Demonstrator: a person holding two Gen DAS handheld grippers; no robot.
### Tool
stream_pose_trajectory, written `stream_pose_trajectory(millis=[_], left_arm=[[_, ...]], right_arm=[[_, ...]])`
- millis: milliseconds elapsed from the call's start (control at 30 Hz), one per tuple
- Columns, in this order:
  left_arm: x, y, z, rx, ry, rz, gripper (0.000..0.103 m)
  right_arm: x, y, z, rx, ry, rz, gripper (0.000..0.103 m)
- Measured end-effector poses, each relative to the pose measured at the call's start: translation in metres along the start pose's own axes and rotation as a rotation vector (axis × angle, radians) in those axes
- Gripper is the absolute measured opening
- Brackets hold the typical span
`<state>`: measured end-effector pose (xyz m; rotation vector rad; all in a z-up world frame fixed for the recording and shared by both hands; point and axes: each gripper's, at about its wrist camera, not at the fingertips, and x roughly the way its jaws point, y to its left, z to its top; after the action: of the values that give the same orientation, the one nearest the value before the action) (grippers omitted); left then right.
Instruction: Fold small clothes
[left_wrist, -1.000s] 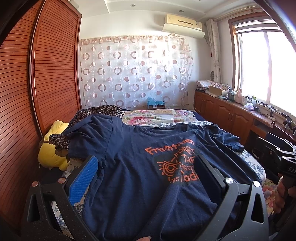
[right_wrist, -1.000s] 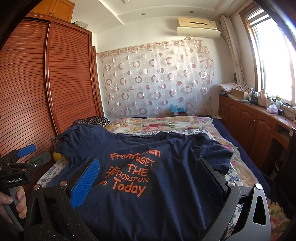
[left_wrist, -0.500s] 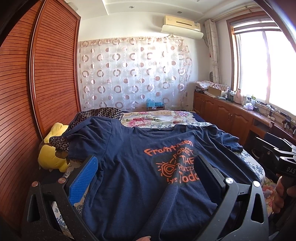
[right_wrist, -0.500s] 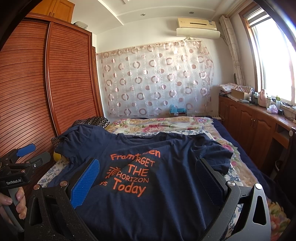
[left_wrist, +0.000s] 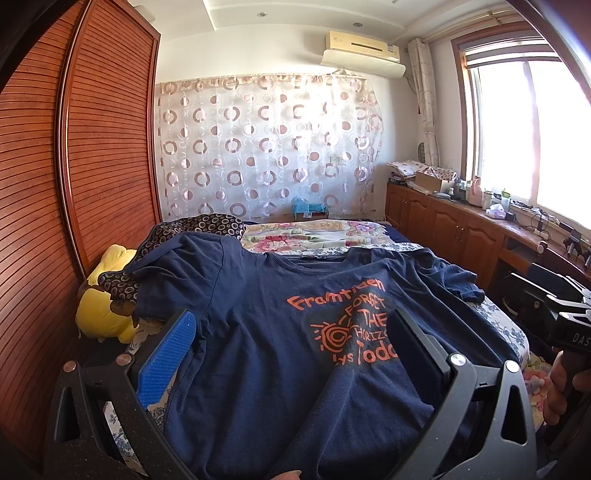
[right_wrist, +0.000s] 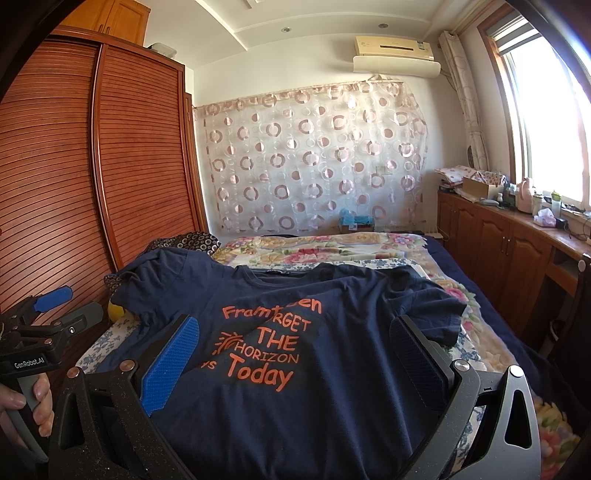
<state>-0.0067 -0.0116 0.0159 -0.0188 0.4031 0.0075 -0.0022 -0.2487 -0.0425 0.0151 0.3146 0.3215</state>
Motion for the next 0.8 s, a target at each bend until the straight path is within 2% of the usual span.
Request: stream_pose_trajectory(millis=[800], left_arm=[[-0.0010,-0.0019,0.0002,0.002,-0.003,0.001,0.103]], right_arm=[[-0.0005,0.0019,-0.0001,0.001,-0.001,0.005,0.103]])
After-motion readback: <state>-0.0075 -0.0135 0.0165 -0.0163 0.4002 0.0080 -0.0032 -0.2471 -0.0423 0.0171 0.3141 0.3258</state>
